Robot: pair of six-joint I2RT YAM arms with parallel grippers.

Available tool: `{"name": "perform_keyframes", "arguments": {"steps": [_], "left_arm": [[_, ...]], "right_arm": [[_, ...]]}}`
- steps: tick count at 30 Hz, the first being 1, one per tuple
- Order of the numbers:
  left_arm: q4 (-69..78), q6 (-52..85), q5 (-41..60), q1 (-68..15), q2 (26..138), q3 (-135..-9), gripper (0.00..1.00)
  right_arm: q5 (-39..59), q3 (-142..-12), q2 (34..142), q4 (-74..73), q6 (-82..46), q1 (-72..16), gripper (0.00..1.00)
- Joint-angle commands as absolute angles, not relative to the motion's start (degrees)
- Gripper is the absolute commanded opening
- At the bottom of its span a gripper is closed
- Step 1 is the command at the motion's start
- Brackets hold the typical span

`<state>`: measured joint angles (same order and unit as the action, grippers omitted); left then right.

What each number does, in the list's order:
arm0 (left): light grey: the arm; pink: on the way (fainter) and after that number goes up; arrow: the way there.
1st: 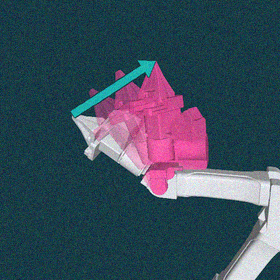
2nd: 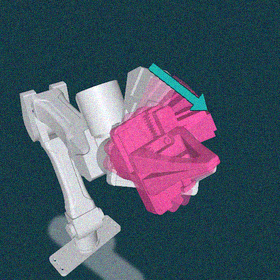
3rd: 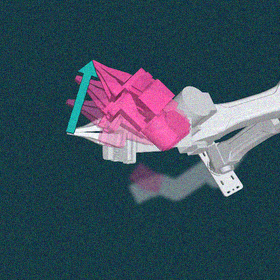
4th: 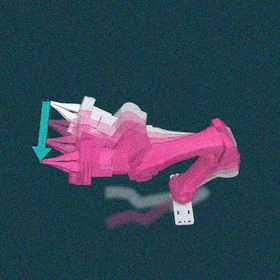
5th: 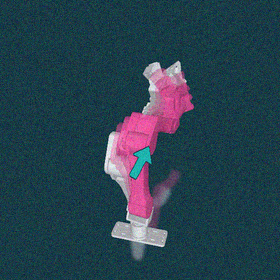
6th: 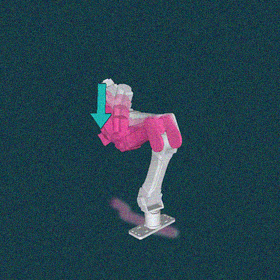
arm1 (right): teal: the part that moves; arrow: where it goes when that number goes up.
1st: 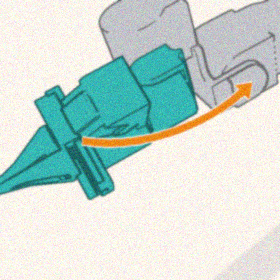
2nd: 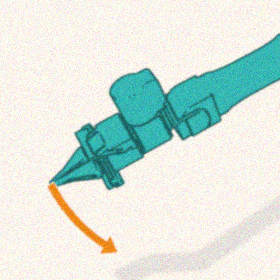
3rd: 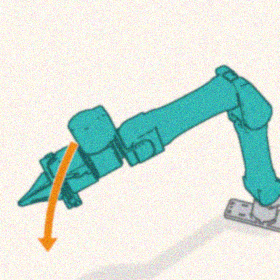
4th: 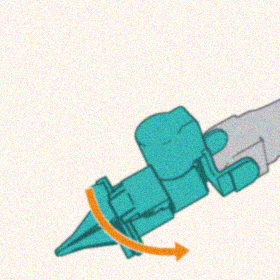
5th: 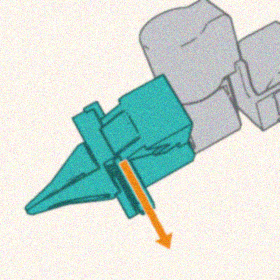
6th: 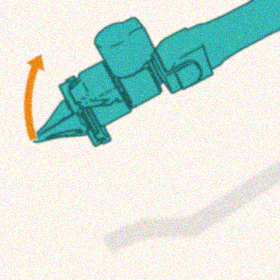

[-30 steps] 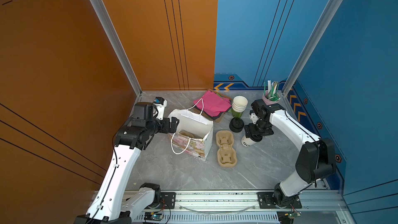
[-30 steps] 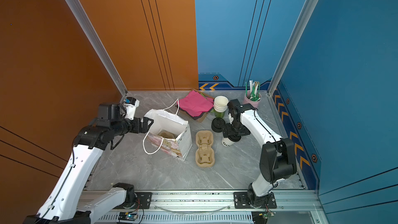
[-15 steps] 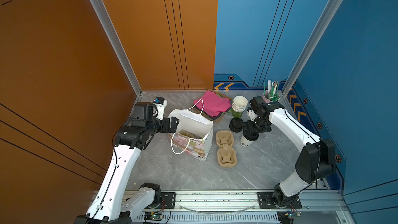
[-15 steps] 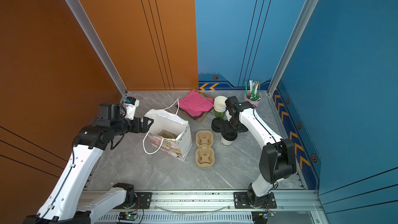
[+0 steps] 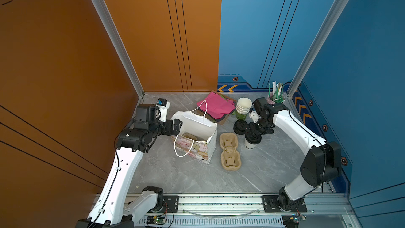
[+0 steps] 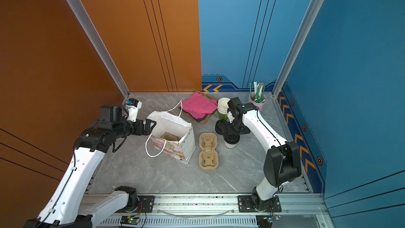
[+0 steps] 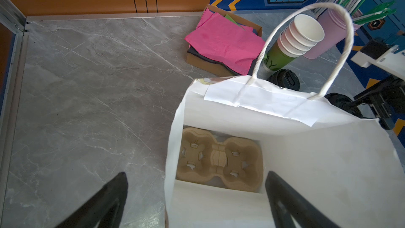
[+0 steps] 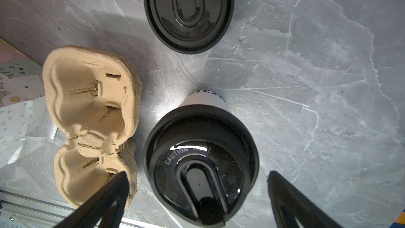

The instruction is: Pack the takeout coffee

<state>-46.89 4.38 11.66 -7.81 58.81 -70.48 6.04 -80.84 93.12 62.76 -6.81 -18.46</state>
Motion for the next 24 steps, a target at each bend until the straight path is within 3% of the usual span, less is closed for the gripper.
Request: {"name": "perform_keyframes", "arguments": {"steps": [1, 24], "left_arm": [[-46.2, 5.0, 13.2, -7.3, 58.3, -70.1, 0.98], [-46.2, 5.2, 13.5, -7.5, 58.2, -69.6, 0.98]], "right_arm": [[5.7, -79.9, 91.6, 62.5, -6.2, -18.9, 1.00], [4.7, -76.3, 93.4, 59.3, -6.5, -19.7, 1.00]]}}
